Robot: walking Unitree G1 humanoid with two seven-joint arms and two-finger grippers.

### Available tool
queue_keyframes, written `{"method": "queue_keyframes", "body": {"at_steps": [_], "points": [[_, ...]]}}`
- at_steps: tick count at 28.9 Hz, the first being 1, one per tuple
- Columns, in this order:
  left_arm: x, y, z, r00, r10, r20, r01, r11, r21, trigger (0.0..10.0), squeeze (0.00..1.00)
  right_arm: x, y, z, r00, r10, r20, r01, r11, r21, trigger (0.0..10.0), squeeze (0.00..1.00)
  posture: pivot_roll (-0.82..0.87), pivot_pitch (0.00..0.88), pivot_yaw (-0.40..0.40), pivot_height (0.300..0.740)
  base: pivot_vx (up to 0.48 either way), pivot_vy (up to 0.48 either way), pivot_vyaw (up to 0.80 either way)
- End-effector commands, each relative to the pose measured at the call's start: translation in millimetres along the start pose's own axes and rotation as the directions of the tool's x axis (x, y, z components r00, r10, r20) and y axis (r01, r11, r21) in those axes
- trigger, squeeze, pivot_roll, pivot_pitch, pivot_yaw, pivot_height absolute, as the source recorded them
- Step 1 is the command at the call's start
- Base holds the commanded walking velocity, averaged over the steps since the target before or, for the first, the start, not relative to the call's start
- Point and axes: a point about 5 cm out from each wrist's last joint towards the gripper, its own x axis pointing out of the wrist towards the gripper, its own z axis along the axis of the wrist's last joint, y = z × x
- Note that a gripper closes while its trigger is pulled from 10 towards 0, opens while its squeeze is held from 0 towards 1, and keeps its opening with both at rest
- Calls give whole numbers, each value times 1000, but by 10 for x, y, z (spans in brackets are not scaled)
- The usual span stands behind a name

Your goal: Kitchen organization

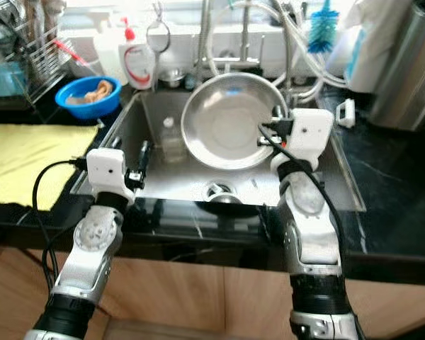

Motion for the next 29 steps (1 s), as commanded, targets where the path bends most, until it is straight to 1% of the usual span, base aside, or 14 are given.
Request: {"method": "queue_keyframes", "body": {"at_steps": [1, 2, 4, 5, 9, 11, 12, 17, 20, 24, 27, 29], "points": [[8, 43, 4, 1000, 15, 4, -15, 1000, 16, 10000, 0, 35, 11, 43, 1000, 1, -1, -1, 999, -39, 10000, 0, -155, 0, 65, 740, 0, 0, 0], [7, 38, 4, 1000, 13, 4, -13, 1000, 13, 10000, 0, 75, -68, -29, 997, -37, -61, 31, 995, -95, 10000, 0, -159, 0, 66, 740, 0, 0, 0], [6, 31, 5, 1000, 10, 6, -10, 1000, 10, 10000, 0, 117, -168, -96, 991, -86, -106, 73, 990, -120, 10000, 0, -159, 0, 66, 740, 0, 0, 0], [5, 25, 9, 1000, 7, 9, -7, 1000, 6, 10000, 0, 153, -257, -153, 982, -126, -138, 105, 983, -151, 10000, 0, -156, 0, 64, 740, 0, 0, 0], [4, 21, 9, 1000, 5, 9, -5, 1000, 4, 10000, 0, 194, -343, -221, 975, -160, -151, 129, 972, -196, 10000, 0, -157, 0, 62, 740, 0, 0, 0], [2, 14, 8, 1000, 1, 9, -1, 1000, 2, 10000, 0, 218, -404, -304, 965, -193, -178, 144, 956, -254, 10000, 0, -156, 0, 62, 740, 0, 0, 0], [0, 11, 10, 1000, 0, 10, 0, 1000, -2, 10000, 0, 246, -462, -377, 952, -231, -201, 169, 943, -286, 10000, 0, -152, 0, 62, 740, 0, 0, 0], [1, 1, 12, 1000, -7, 12, 7, 1000, -4, 10000, 0, 281, -483, -518, 937, -245, -247, 181, 949, -257, 10000, 0, -151, 0, 64, 740, 0, 0, 0], [1, 11, 19, 1000, -7, 14, 7, 1000, -3, 10000, 0, 293, -472, -614, 929, -246, -277, 173, 949, -264, 10000, 0, -144, 0, 63, 740, 0, 0, 0], [-11, 15, 13, 1000, -7, 11, 7, 1000, -3, 10000, 0, 308, -459, -676, 924, -248, -291, 172, 950, -262, 10000, 0, -144, 0, 63, 740, 0, 0, 0], [-18, 12, 10, 1000, -10, 9, 10, 1000, -2, 10000, 0, 310, -417, -714, 923, -235, -303, 172, 960, -222, 10000, 0, -140, 0, 65, 740, 0, 0, 0], [-19, 12, 10, 1000, -11, 9, 11, 1000, -2, 10000, 0, 310, -393, -721, 927, -225, -301, 163, 962, -218, 10000, 0, -141, 0, 66, 740, 0, 0, 0]]}}
